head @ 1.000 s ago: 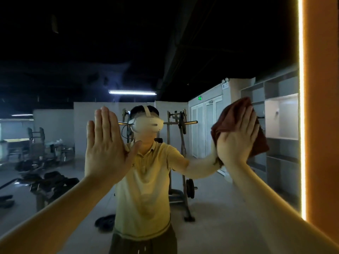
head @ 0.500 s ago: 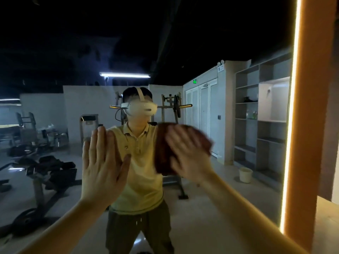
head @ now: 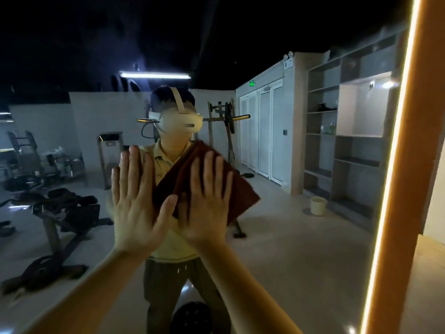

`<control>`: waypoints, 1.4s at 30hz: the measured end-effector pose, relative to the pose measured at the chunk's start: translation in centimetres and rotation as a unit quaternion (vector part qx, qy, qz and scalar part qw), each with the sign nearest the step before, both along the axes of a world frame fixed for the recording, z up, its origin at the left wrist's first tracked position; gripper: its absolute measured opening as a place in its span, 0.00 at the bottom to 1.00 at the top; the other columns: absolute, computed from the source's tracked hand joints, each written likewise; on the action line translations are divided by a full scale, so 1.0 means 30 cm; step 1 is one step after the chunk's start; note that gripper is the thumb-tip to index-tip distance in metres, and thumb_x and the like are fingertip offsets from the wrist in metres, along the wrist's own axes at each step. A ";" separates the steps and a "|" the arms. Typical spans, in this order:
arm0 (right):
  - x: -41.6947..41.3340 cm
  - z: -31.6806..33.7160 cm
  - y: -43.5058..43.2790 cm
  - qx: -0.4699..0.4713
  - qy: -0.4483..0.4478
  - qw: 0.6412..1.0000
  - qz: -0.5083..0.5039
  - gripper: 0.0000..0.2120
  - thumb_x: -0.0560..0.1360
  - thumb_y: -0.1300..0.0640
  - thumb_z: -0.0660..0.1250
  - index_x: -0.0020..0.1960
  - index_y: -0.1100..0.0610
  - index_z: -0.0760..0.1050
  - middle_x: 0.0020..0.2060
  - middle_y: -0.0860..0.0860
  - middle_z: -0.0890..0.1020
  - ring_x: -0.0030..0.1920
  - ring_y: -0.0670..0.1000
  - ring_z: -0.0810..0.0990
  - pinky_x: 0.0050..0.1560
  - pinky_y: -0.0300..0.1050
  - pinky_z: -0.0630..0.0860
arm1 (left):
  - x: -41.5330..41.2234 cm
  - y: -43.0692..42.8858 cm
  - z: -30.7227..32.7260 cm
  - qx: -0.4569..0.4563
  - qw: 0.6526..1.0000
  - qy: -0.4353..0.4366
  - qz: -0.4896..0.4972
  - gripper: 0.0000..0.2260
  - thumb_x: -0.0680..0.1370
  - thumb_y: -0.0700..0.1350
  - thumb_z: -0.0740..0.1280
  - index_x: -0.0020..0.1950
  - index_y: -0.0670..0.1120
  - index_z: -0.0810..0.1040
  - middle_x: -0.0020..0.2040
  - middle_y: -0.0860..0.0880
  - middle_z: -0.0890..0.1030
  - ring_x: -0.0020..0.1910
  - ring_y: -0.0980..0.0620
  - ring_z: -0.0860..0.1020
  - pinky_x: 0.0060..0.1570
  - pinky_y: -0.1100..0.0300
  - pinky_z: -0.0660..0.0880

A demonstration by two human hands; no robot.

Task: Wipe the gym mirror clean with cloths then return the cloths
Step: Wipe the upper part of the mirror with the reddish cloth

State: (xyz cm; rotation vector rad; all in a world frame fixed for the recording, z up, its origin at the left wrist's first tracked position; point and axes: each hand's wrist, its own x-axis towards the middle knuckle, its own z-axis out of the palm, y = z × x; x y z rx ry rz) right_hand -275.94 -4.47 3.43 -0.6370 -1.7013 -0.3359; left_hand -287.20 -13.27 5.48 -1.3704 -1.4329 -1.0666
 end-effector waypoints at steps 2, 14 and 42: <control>0.036 -0.103 -0.005 0.075 -0.129 0.987 0.055 0.31 0.86 0.43 0.49 0.85 0.55 0.52 0.85 0.54 0.50 0.84 0.58 0.49 0.83 0.61 0.45 | -0.013 -0.009 -0.023 -0.009 1.000 0.009 0.018 0.38 0.84 0.65 0.49 0.86 0.42 0.50 0.87 0.43 0.46 0.85 0.40 0.45 0.83 0.42 0.42; 0.530 -0.139 0.336 -0.241 0.320 0.911 -0.093 0.40 0.76 0.48 0.50 0.85 0.61 0.47 0.84 0.60 0.53 0.84 0.61 0.50 0.81 0.66 0.48 | -0.023 0.040 -0.104 -0.004 0.986 0.065 0.152 0.44 0.82 0.66 0.55 0.85 0.37 0.46 0.85 0.36 0.46 0.85 0.37 0.47 0.83 0.40 0.45; -0.126 -0.065 -0.133 0.115 -0.226 0.967 0.037 0.33 0.83 0.46 0.55 0.85 0.53 0.52 0.85 0.55 0.50 0.85 0.57 0.44 0.83 0.62 0.42 | -0.226 -0.310 0.145 0.029 0.993 -0.054 0.099 0.29 0.87 0.53 0.49 0.86 0.44 0.50 0.86 0.42 0.49 0.86 0.46 0.46 0.83 0.45 0.43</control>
